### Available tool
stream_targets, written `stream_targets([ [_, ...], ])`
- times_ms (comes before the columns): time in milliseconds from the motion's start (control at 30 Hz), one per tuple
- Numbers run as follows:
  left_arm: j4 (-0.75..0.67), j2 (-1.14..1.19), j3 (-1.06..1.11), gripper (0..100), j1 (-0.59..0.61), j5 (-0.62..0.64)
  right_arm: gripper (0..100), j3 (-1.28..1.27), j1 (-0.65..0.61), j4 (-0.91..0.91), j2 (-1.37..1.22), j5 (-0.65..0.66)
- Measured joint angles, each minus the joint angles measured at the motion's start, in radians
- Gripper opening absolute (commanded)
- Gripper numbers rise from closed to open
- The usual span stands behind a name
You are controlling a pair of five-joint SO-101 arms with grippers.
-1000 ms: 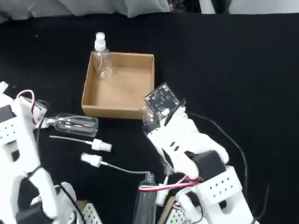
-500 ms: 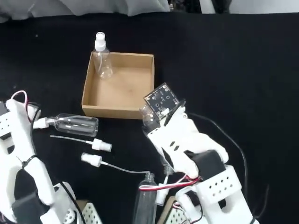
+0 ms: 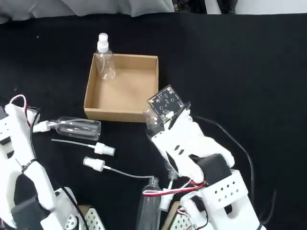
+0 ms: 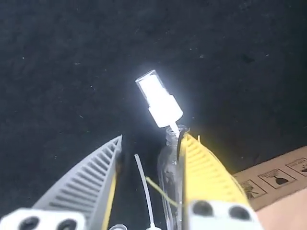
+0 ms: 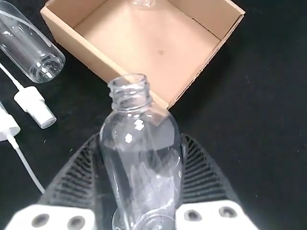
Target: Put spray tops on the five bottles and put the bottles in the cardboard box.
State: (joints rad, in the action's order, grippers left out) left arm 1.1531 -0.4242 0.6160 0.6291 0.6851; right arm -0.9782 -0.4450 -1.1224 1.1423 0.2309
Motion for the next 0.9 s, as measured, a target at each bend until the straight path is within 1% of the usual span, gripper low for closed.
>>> stream_targets([
  [200, -0.061, 0.000, 0.049, 18, 0.002, 0.000, 2.9, 0.000, 0.000, 0.000, 0.000, 0.000],
  [467, -0.069, 0.005, 0.054, 18, 0.002, 0.000, 2.9, 0.000, 0.000, 0.000, 0.000, 0.000],
  [667, -0.104, 0.132, 0.051, 18, 0.002, 0.000, 2.9, 0.000, 0.000, 0.000, 0.000, 0.000],
  [900, -0.114, 0.285, -0.035, 18, 0.002, 0.000, 2.9, -0.011, 0.000, 0.000, 0.000, 0.000],
])
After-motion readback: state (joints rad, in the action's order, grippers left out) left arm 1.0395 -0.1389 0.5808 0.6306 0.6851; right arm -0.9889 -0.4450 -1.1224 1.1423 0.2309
